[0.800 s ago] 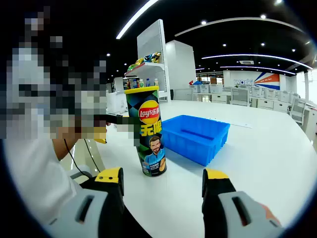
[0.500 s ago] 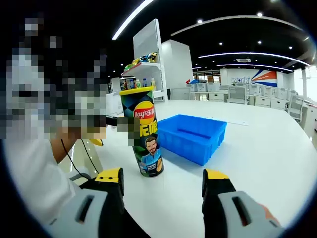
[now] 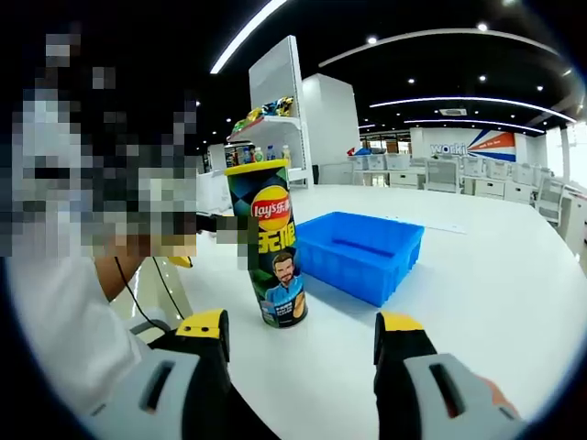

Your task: Open the lid of the chip container on the table, take out the chips, place them into the box in front of the container, and close the lid

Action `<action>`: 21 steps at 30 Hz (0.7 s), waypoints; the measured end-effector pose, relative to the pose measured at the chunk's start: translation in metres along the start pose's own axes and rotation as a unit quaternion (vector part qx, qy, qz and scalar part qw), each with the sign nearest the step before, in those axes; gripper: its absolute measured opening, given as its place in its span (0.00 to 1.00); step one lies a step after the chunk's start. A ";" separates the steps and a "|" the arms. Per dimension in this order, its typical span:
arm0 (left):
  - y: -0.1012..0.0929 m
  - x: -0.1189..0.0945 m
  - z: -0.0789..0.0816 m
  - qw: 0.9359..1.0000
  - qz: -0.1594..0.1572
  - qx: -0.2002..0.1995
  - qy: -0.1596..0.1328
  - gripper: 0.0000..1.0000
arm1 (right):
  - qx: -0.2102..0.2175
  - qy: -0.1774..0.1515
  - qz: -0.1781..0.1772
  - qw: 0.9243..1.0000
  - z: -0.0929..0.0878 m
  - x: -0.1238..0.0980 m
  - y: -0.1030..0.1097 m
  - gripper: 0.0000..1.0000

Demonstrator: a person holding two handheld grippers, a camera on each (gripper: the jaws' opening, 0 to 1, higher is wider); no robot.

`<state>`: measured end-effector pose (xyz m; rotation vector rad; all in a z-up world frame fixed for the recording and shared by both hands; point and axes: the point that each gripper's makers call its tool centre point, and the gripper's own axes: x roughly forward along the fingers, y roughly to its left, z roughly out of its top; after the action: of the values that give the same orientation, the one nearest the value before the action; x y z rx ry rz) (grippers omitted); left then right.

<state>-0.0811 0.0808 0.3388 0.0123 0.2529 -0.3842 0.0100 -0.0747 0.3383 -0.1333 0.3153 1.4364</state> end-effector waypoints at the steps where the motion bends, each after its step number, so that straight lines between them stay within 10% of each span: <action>1: 0.001 0.000 -0.001 1.000 0.001 -0.001 0.001 0.79 | 0.001 0.000 -0.001 1.000 0.000 0.000 -0.001 0.64; 21: 0.002 0.001 -0.004 1.000 0.001 -0.002 -0.002 0.79 | 0.024 -0.002 -0.034 0.999 -0.001 -0.004 -0.018 0.64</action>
<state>-0.0802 0.0822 0.3349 0.0083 0.2486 -0.3813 0.0276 -0.0812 0.3369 -0.1008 0.3385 1.3598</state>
